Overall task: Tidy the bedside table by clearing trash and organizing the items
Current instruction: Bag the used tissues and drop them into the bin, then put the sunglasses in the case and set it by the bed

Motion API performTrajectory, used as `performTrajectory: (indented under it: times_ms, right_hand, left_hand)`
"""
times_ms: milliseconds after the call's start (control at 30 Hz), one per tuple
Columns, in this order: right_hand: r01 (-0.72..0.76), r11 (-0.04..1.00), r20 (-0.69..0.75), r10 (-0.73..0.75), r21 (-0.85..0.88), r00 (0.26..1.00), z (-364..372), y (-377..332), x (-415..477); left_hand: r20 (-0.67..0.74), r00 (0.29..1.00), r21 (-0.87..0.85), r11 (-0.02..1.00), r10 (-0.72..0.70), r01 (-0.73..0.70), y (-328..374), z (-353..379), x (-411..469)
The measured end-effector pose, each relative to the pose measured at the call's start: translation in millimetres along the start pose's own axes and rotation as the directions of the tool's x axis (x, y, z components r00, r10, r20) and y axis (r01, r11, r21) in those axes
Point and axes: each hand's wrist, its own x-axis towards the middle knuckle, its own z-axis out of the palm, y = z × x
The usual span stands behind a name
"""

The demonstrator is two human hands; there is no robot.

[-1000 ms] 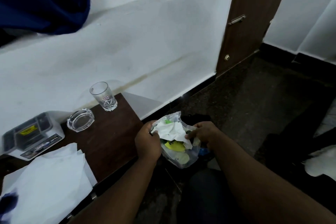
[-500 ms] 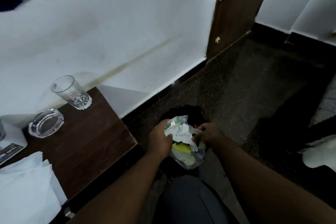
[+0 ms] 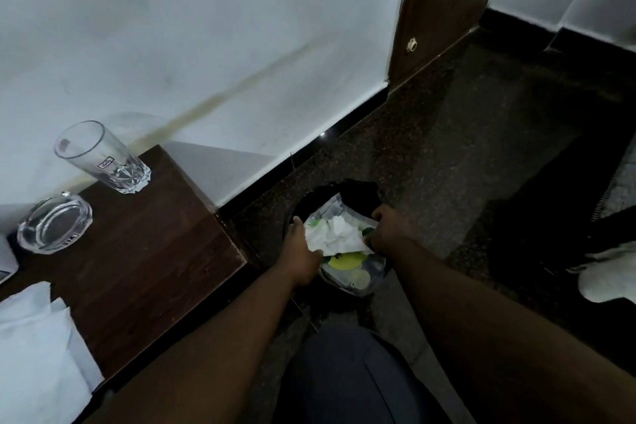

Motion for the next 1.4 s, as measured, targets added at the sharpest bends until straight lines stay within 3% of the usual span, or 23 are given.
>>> performTrajectory:
  times_ms: [167, 333, 600, 967, 1400]
  right_hand:
    - [0.078, 0.993, -0.113, -0.088, -0.093, 0.99, -9, -1, -10]
    - [0.184, 0.975, -0.202, -0.207, -0.127, 0.957, -22, -12, -29]
    - [0.41, 0.903, -0.231, -0.43, -0.128, 0.873, -28, -60, -79]
    - [0.675, 0.735, -0.161, -0.675, -0.064, 0.72, -2, -161, -165]
    - [0.874, 0.48, -0.048, -0.877, -0.073, 0.478, 63, -252, -263]
  left_hand:
    - [0.007, 0.998, 0.192, 0.98, 0.06, -0.06, 6, -3, -10]
    - [0.022, 0.99, 0.207, 0.969, 0.136, -0.138, 12, -14, -28]
    - [-0.097, 0.965, 0.235, 0.948, 0.244, -0.216, 17, -41, -75]
    - [-0.328, 0.886, 0.221, 0.938, 0.328, -0.266, -8, -105, -157]
    - [-0.542, 0.781, 0.297, 0.94, 0.309, -0.167, -93, -180, -260]
